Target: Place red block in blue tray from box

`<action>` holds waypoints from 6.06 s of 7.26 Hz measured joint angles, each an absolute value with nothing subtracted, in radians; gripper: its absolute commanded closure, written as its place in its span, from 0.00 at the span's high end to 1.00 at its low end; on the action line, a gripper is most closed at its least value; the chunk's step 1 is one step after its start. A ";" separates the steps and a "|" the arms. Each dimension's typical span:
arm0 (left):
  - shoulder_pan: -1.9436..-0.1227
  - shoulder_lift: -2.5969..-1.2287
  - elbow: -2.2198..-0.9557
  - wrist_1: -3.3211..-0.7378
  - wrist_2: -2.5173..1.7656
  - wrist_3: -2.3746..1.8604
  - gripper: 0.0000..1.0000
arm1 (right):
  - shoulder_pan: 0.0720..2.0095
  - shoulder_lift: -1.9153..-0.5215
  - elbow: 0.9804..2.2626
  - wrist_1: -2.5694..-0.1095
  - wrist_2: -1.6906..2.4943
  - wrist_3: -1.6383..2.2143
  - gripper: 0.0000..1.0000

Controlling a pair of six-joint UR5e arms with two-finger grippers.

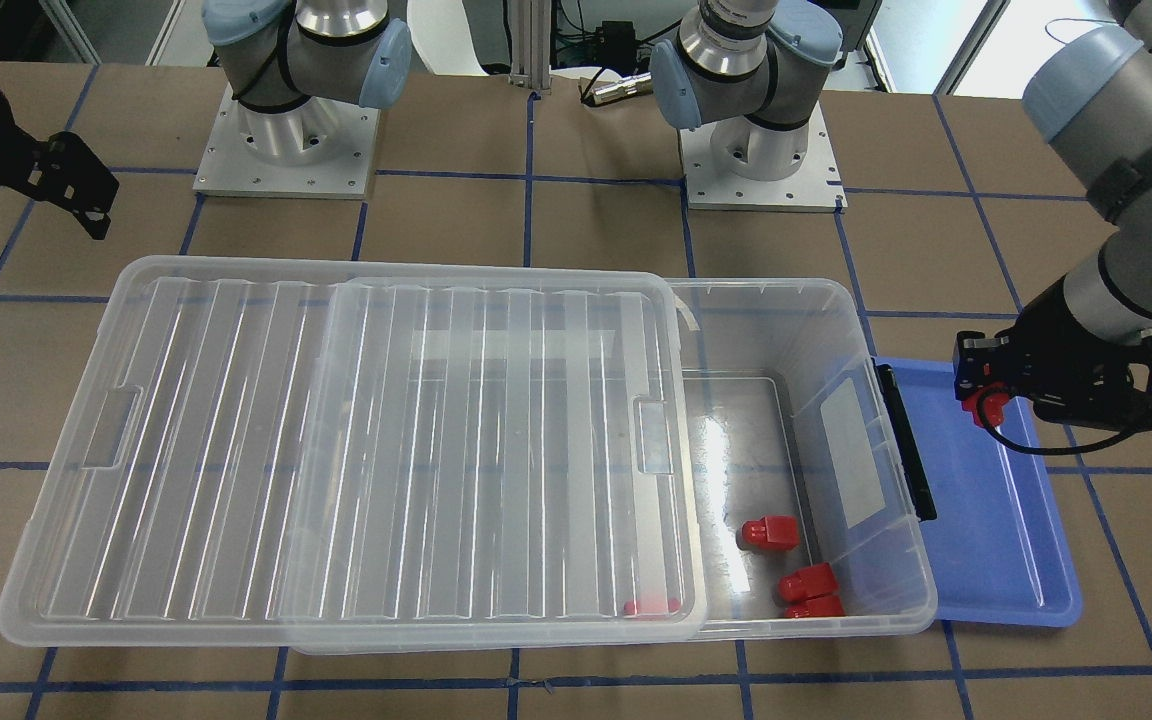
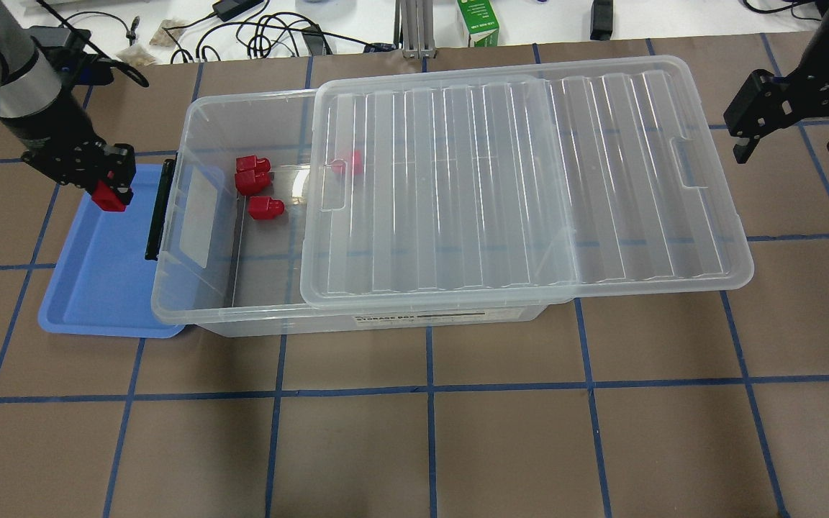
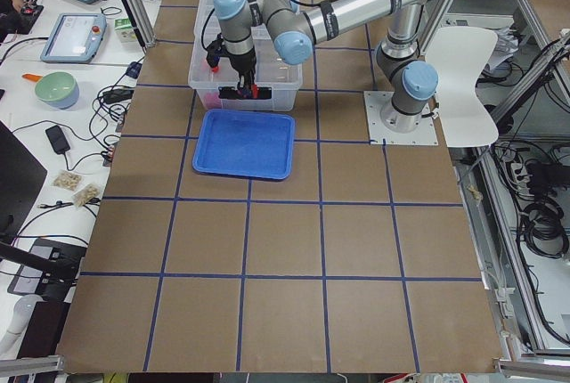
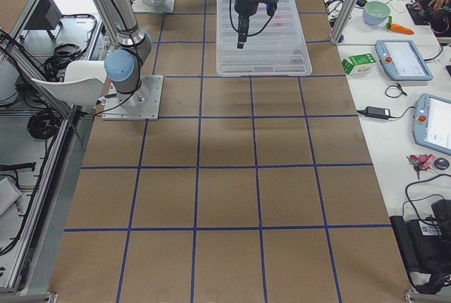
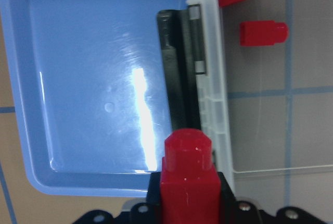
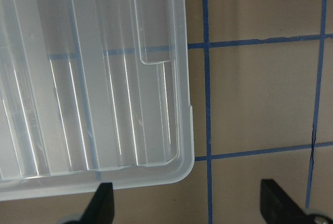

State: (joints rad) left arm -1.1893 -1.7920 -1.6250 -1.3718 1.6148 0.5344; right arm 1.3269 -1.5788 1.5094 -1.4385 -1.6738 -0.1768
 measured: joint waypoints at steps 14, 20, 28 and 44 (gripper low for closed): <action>-1.079 -1.972 -1.747 -1.036 1.586 0.712 0.84 | 1.300 -1.517 1.511 -1.452 -1.679 -0.176 1.00; -1.281 -1.726 -1.596 -1.430 1.596 0.467 0.92 | 1.178 -1.380 1.566 -1.642 -1.677 -0.293 1.00; -1.601 -1.606 -1.603 -1.472 1.595 0.026 1.00 | 1.175 -1.384 1.694 -1.793 -1.659 -0.340 1.00; -1.555 -1.586 -1.605 -1.467 1.587 0.017 1.00 | 1.474 -1.380 1.695 -1.798 -1.639 -0.206 1.00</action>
